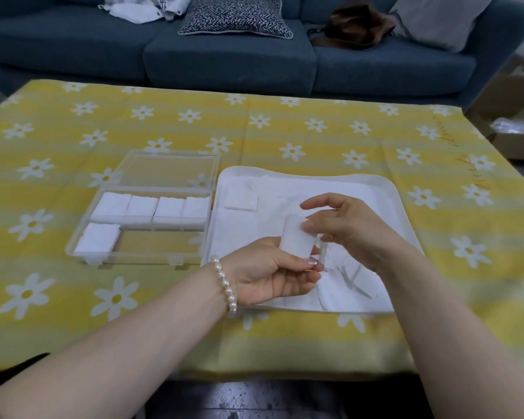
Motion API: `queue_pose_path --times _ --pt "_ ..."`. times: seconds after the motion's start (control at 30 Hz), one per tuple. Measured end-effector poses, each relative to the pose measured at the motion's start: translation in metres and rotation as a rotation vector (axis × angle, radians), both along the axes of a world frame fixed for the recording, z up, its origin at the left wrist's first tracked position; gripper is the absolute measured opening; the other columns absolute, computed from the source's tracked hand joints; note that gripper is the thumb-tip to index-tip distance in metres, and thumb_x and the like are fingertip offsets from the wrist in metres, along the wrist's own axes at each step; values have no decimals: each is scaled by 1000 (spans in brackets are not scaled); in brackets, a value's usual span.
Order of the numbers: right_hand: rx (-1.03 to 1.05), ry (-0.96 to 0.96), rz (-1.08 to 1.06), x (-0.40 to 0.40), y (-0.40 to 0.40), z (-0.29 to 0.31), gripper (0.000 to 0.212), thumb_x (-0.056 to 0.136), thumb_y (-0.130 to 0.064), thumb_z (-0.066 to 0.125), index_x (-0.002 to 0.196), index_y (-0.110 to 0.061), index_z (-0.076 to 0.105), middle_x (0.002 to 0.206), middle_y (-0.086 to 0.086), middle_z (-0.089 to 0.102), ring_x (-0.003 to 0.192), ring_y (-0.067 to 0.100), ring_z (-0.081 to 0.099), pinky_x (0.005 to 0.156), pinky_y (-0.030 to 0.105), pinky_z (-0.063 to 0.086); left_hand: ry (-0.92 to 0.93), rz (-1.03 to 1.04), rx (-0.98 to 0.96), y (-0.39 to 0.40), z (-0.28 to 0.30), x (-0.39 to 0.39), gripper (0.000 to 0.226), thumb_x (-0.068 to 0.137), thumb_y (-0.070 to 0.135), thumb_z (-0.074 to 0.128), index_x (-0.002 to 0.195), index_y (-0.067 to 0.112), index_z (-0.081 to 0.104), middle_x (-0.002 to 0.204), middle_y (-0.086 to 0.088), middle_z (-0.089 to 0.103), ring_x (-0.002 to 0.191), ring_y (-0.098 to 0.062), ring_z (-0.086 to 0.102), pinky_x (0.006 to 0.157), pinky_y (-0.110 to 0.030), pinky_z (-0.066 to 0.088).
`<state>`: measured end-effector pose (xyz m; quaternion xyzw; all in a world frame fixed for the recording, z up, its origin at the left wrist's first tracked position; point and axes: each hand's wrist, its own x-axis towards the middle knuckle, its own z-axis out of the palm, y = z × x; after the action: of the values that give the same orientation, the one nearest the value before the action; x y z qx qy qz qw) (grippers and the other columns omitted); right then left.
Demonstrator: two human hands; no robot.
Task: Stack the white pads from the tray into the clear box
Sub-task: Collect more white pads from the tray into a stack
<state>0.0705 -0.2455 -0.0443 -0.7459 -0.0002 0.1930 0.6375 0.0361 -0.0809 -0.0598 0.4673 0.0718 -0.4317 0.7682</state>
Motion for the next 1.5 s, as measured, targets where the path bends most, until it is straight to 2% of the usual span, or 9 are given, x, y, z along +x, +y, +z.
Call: queue_pose_path --times 0.1,0.23,0.4,0.5,0.57,0.67,1.17,1.37,1.5 --pt "36 29 -46 0 4 -1 26 71 5 71 84 -16 64 64 2 68 54 9 56 66 30 35 -24 -33 -20 2 2 0 18 85 19 57 99 9 62 89 -8 70 83 -20 67 81 -34 52" --pt "20 -5 -17 -4 7 6 22 70 8 71 77 -11 64 57 1 65 53 11 55 64 26 40 73 57 -136 2 0 6 73 85 69 33 104 7 65 92 -13 69 89 -28 65 92 -41 44" --pt "-310 -248 -1 -13 19 19 16 70 -19 79 81 -24 69 83 -13 67 78 -3 60 66 11 41 98 137 -133 0 -5 6 69 90 67 25 101 9 62 73 -9 62 66 -23 65 66 -36 57" --pt "-608 -362 178 -22 20 33 59 59 -40 82 113 -33 61 119 -21 55 112 -2 46 84 9 37 105 137 -149 2 -4 7 68 90 67 23 103 12 60 74 -6 64 61 -20 64 65 -33 56" --pt "-900 -467 313 -30 23 38 86 55 -51 81 132 -34 47 131 -19 46 122 5 37 99 22 33 119 147 -155 2 -4 7 67 90 68 22 104 14 59 75 -7 65 60 -20 64 68 -35 51" --pt "-1111 -574 385 -37 28 30 92 60 -62 71 139 -32 36 136 -12 42 126 14 34 104 34 26 105 136 -143 1 -7 7 67 91 66 19 109 18 62 85 -8 70 73 -21 69 74 -37 44" --pt "-1130 -592 366 -35 34 17 60 64 -56 65 115 -27 51 88 -9 56 94 17 48 90 35 35 106 213 -40 -5 -16 6 62 92 63 21 108 22 64 96 -3 68 86 -20 64 73 -36 49" --pt "-1136 -590 384 -34 33 13 62 63 -54 66 116 -27 49 77 -12 48 81 15 42 86 33 34 85 152 -90 -5 -13 6 83 80 78 19 110 17 66 94 -4 68 80 -20 65 68 -32 47" --pt "-1070 -561 396 -33 31 16 57 65 -54 67 113 -28 49 76 -16 49 82 15 49 87 33 39 36 143 -173 -3 -9 3 35 87 43 51 106 17 65 100 -3 64 92 -20 61 72 -32 47"
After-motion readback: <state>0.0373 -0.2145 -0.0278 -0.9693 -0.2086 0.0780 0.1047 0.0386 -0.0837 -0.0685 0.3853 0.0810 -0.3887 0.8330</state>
